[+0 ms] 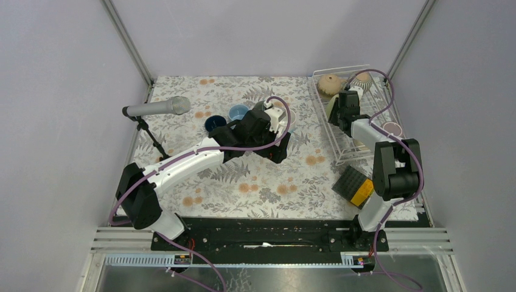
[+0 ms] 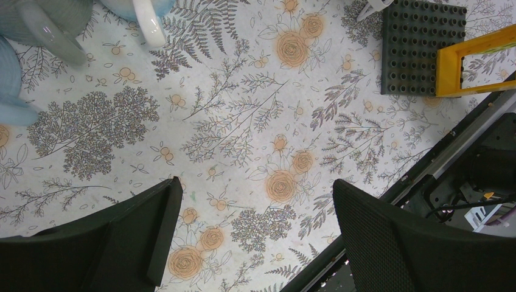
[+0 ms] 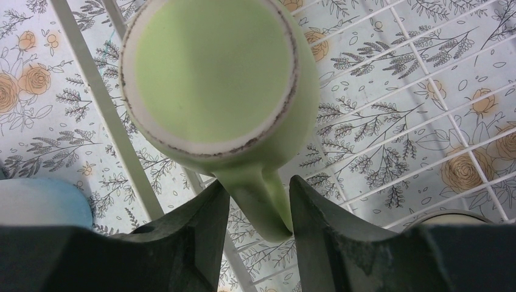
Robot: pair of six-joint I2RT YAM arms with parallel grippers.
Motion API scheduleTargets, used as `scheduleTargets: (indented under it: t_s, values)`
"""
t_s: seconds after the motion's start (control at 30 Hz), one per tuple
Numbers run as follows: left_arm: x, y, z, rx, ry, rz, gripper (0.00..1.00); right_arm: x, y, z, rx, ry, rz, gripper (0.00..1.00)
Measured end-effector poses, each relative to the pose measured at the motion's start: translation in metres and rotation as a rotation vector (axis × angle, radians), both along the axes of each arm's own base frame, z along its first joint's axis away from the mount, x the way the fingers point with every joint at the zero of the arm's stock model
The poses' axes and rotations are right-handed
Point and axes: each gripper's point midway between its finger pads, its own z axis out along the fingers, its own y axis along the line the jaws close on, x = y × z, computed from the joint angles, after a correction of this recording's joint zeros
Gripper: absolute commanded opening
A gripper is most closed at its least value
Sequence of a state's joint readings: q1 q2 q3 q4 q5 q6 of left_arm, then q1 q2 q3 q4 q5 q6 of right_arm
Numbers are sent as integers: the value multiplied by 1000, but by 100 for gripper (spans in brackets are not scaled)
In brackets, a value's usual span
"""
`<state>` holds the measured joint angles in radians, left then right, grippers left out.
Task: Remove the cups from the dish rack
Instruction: Unload the cup from the dish rack.
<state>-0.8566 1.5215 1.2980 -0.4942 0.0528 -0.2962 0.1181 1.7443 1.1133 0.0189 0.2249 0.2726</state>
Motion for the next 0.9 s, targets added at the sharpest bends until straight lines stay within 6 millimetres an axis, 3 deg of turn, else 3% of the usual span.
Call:
scheduleTargets:
  t_s: [0.63,0.9]
  values:
    - [0,0,0,0,0,0,99,13,-1,-5,-18,-11,-8,42]
    - [0,0,0,0,0,0,99,15,0,-8,-20,-11,-3,22]
